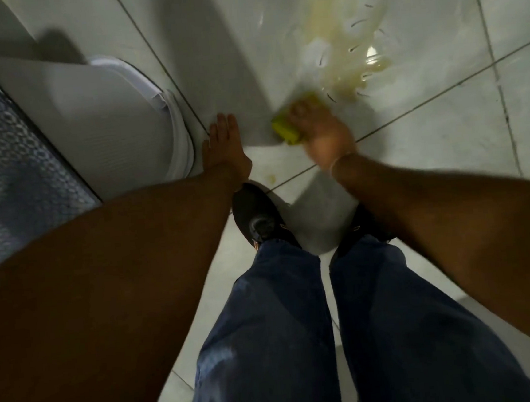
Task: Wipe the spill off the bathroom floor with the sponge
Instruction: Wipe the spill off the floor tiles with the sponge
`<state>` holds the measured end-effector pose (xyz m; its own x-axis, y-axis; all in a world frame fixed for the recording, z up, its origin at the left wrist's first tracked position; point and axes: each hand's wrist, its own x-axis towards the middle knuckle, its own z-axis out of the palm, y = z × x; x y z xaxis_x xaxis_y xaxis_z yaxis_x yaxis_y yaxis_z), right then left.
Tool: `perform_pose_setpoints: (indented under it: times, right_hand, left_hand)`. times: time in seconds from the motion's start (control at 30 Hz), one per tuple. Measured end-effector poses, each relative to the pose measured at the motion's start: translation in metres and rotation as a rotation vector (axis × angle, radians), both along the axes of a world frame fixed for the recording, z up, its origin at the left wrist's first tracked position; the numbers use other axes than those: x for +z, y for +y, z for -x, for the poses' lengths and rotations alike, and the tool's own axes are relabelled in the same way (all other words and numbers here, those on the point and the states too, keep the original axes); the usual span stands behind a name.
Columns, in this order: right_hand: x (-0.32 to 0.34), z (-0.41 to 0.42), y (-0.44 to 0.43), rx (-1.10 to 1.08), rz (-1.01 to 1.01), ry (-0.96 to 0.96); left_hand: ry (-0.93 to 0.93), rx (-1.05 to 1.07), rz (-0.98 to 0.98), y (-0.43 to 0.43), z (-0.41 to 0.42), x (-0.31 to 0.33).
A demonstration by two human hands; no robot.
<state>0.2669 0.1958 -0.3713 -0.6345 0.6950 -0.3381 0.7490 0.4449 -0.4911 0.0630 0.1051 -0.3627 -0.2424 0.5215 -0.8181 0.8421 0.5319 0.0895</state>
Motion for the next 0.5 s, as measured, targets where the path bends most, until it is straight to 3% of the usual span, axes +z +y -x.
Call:
perform_pose_setpoints:
  times: [0.1, 0.2, 0.37, 0.5]
  right_hand:
    - [-0.002, 0.005, -0.064, 0.477, -0.096, 0.130]
    - [-0.007, -0.005, -0.096, 0.753, -0.231, 0.031]
    - [-0.020, -0.035, -0.065, 0.712, -0.354, 0.074]
    - [-0.029, -0.024, -0.002, 0.368, -0.193, -0.147]
  left_hand:
    - [-0.025, 0.013, 0.006, 0.000, -0.004, -0.002]
    - [-0.049, 0.044, 0.003, -0.001, -0.009, -0.006]
    - [-0.027, 0.043, -0.035, -0.007, -0.004, -0.015]
    - [0.009, 0.063, -0.098, -0.015, 0.004, -0.018]
